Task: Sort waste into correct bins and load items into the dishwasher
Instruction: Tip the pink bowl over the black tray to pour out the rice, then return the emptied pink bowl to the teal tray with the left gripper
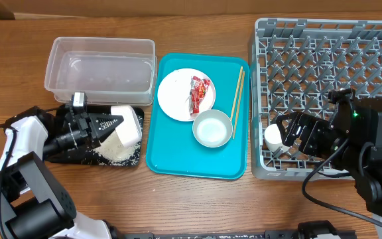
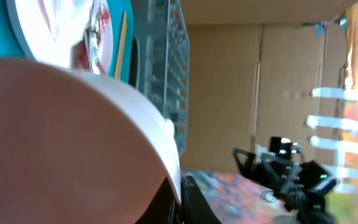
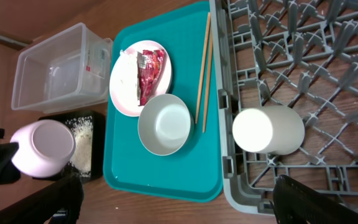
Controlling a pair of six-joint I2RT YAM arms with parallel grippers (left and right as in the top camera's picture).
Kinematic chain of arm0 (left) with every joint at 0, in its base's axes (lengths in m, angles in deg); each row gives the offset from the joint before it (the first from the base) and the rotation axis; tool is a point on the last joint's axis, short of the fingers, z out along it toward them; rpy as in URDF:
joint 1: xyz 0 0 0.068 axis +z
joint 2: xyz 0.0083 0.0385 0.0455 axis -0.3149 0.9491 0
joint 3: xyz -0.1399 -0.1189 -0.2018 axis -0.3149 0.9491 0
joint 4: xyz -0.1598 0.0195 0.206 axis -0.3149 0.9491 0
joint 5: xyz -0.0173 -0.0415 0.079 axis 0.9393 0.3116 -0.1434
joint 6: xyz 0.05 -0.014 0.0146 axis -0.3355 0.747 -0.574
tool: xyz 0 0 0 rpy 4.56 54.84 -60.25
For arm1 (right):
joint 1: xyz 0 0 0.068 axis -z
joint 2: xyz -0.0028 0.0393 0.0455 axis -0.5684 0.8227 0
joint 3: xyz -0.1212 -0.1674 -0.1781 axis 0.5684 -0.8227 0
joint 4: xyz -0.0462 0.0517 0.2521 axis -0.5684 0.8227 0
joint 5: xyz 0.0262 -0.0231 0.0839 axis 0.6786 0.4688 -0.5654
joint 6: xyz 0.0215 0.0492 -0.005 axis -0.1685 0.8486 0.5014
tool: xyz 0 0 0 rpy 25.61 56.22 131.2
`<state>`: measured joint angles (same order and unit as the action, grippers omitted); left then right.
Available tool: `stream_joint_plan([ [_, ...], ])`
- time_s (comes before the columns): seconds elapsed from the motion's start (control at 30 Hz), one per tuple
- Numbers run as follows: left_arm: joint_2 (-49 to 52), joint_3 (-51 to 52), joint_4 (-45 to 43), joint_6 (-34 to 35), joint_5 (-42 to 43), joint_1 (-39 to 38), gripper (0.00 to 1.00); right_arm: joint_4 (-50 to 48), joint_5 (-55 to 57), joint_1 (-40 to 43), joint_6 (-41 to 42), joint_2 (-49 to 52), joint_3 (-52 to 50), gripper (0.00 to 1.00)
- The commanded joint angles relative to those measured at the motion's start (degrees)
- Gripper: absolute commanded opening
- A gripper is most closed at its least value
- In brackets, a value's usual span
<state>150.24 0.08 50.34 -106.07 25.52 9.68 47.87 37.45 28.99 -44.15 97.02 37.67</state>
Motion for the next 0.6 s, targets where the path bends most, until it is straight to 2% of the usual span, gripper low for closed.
stream_joint_plan([
  [0.0,-2.49,-1.53,5.77,-10.16,-3.43,-3.96,0.04,-0.35,0.00,0.11,-0.20,-0.52,0.85,0.99],
  [0.13,-6.95,-2.27,6.19,-9.79,-4.52,-9.29,0.04,-0.35,0.00,0.11,-0.20,-0.52,0.85,0.99],
  [0.2,-9.22,-2.54,3.15,-5.99,-6.58,-12.76,0.04,-0.33,0.00,0.11,-0.20,-0.52,0.85,0.99],
  [0.33,-12.74,-2.54,-9.16,12.66,-18.71,-21.14,0.04,-0.31,0.00,0.11,-0.17,-0.52,0.85,0.99],
  [0.43,-14.75,-2.54,-18.05,28.11,-33.83,-29.42,0.04,-0.33,0.00,0.11,-0.17,-0.52,0.85,0.99],
  [0.57,-15.26,-2.51,-25.75,41.64,-54.71,-42.38,0.04,-0.31,0.00,0.11,-0.17,-0.52,0.85,0.99],
])
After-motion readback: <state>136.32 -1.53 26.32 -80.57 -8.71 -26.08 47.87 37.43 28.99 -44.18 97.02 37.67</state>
